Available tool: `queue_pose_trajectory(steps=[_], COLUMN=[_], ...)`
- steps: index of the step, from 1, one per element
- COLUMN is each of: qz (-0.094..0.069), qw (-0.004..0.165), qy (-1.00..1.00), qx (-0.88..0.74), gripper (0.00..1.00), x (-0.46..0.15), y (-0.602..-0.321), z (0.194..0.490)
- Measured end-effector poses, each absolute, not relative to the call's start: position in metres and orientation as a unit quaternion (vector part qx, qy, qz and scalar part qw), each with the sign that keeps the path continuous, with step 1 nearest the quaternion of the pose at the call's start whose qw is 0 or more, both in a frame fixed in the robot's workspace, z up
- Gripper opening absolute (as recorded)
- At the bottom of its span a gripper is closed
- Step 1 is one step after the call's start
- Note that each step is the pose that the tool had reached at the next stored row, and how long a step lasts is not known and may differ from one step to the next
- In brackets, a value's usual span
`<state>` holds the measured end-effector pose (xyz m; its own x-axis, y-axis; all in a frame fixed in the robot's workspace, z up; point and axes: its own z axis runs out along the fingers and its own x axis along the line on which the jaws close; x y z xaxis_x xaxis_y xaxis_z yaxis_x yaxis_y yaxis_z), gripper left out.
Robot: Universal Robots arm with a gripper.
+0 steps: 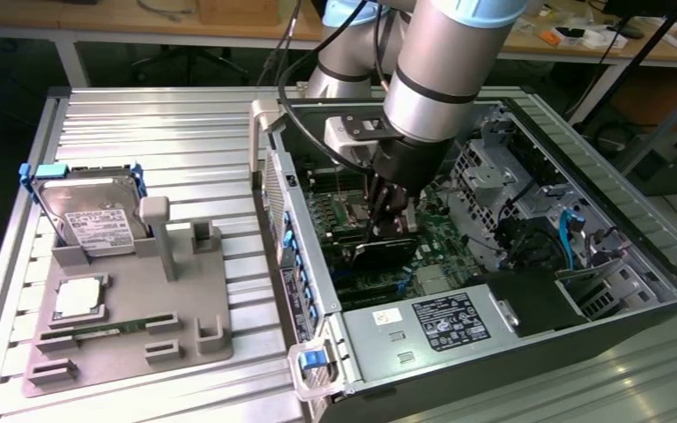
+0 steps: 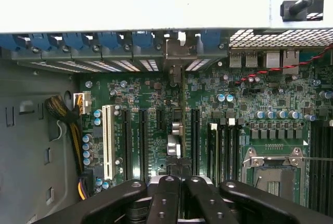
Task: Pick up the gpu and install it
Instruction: 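Insert the gpu into the slot, then press down on the gpu until it lock into place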
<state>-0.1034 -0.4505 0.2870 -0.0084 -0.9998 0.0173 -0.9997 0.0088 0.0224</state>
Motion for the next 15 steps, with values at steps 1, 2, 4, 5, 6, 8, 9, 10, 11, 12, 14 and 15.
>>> queue_pose_trajectory(steps=[1,2,4,5,6,8,9,10,11,12,14,15], qz=[-0.002,-0.002,-0.001,-0.001,-0.001,-0.001,-0.001,-0.001,-0.001,-0.001,-0.001,-0.001], qw=[0.014,0.014,0.014,0.015,0.015,0.015,0.015,0.015,0.015,0.015,0.015,0.015], qy=[-0.71,-0.71,-0.71,-0.71,-0.71,-0.71,-0.71,-0.71,-0.71,-0.71,-0.71,-0.71], qx=[0.704,0.704,0.704,0.704,0.704,0.704,0.704,0.704,0.704,0.704,0.704,0.704], gripper=[0.11,0.11,0.11,0.11,0.11,0.11,0.11,0.11,0.11,0.11,0.11,0.11], x=[-0.1034,-0.1034,-0.1034,-0.1034,-0.1034,-0.1034,-0.1034,-0.1035,-0.1035,-0.1035,-0.1034,-0.1035], y=[-0.4505,-0.4505,-0.4505,-0.4505,-0.4505,-0.4505,-0.4505,-0.4505,-0.4505,-0.4505,-0.4504,-0.4505], z=[0.287,0.287,0.287,0.287,0.287,0.287,0.287,0.287,0.287,0.287,0.2856,0.2827])
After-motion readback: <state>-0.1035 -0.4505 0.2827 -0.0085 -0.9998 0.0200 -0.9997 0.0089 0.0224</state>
